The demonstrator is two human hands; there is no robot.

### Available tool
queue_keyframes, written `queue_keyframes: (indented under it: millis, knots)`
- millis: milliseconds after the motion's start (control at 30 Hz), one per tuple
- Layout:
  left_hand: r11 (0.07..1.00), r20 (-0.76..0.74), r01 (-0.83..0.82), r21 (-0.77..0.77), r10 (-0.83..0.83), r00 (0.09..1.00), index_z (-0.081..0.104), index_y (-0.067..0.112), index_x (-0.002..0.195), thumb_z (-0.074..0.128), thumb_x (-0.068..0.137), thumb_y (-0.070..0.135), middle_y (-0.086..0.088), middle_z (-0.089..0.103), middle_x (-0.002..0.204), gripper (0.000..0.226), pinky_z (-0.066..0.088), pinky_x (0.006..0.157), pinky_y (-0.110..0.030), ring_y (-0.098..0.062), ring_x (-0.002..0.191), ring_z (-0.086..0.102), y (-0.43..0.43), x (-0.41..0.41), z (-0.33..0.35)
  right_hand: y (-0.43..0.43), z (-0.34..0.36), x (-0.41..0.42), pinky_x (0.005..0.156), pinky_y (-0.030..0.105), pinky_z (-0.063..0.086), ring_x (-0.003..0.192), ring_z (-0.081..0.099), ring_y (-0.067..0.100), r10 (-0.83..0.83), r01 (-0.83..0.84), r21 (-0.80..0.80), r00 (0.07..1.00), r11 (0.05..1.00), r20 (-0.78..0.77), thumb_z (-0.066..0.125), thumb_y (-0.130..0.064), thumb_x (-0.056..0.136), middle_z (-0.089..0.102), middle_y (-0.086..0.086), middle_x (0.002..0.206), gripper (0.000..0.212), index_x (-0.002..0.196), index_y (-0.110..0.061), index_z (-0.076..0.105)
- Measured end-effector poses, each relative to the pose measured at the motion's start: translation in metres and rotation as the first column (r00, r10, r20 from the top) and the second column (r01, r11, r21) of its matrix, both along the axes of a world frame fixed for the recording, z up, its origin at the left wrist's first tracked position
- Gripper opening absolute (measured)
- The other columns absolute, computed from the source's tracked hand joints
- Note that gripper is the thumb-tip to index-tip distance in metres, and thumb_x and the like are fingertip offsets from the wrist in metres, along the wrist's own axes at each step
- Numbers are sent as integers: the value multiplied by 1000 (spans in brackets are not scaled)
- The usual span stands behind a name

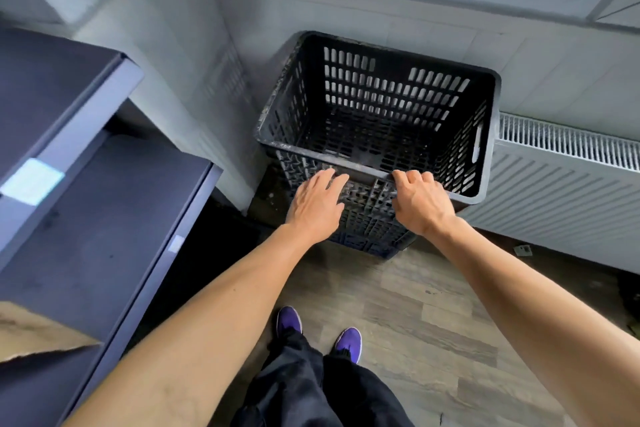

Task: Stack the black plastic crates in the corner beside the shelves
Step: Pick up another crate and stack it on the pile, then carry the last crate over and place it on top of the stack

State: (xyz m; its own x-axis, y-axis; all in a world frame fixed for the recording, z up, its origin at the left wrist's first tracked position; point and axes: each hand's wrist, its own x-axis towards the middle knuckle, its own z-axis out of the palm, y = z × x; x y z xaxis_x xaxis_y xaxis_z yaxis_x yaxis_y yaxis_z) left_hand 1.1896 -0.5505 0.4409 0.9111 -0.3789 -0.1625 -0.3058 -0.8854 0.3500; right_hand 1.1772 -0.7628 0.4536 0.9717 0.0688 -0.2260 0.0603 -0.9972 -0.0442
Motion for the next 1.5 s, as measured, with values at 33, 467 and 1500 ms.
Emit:
queue_keyframes:
  millis: [33, 467, 1500]
  knots:
    - [1000, -14, -28, -2, 28, 999, 26, 24, 151, 50, 100, 25, -3, 22, 157, 56, 23, 116, -42, -21, 146, 17, 6, -8, -1, 5, 1, -2, 83, 47, 46, 106, 48, 38, 32, -32, -2, 999, 999, 35, 60, -22, 85, 53, 17, 119, 52, 132, -9, 43]
    - [922, -270, -372, 109, 387, 882, 30, 24, 148, 51, 98, 30, -3, 38, 145, 55, 36, 105, -44, -27, 133, 35, 127, -127, -79, 125, -65, -56, 86, 41, 48, 115, 46, 32, 420, -387, 170, 873, 906, -247, 51, -20, 87, 52, 10, 123, 52, 139, -21, 45]
    - [581, -312, -765, 277, 807, 500, 34, 27, 140, 61, 93, 24, -11, 50, 133, 54, 45, 90, -43, -36, 119, 50, 292, -187, -395, 325, -384, -26, 100, 43, 42, 125, 37, 27, 792, -777, 154, 598, 610, -119, 63, -31, 87, 37, 7, 141, 68, 146, -25, 30]
